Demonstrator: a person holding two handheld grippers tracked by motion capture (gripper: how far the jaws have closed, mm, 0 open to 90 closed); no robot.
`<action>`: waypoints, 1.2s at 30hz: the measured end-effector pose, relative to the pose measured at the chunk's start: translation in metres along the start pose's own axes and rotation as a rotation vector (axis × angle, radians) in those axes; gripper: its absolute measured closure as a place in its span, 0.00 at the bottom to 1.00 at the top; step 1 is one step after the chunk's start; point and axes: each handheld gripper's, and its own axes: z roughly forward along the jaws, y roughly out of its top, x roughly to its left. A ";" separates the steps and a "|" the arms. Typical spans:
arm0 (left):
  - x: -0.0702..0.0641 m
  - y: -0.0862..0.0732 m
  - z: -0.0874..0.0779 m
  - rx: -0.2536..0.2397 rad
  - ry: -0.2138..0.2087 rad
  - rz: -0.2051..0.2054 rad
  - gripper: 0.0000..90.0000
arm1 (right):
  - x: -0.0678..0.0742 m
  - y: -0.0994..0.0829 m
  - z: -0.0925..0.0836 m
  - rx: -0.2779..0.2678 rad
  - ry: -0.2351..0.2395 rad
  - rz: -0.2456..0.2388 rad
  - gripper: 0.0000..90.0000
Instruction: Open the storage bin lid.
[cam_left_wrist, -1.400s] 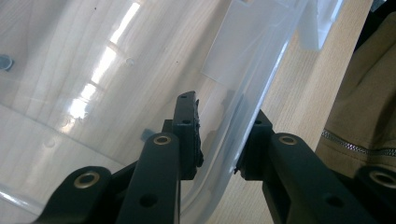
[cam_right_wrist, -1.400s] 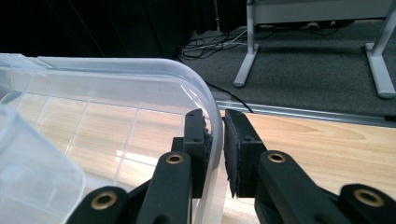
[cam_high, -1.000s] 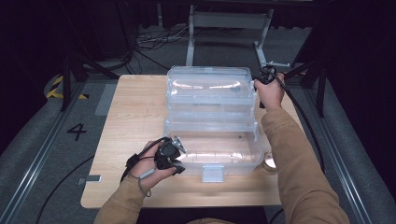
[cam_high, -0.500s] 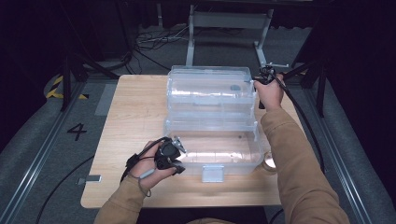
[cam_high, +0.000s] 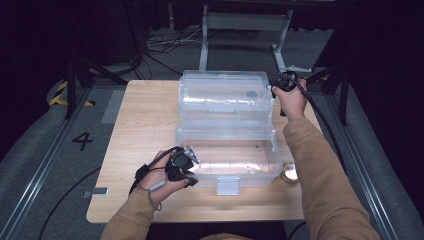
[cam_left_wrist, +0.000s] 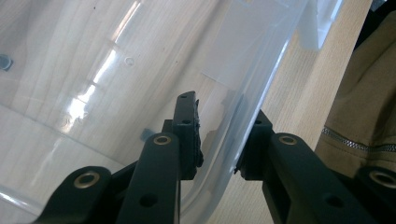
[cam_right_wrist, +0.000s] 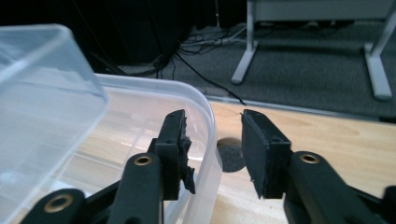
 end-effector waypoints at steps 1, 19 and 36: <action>0.000 0.000 0.000 0.000 0.000 0.000 0.82 | 0.000 0.000 -0.001 -0.004 0.004 -0.005 0.66; 0.006 -0.006 -0.011 -0.061 -0.051 -0.022 0.77 | 0.010 0.014 -0.061 0.023 0.067 -0.156 0.46; 0.021 -0.027 -0.064 -0.234 -0.062 -0.065 0.68 | -0.001 -0.027 -0.136 0.028 0.130 -0.193 0.30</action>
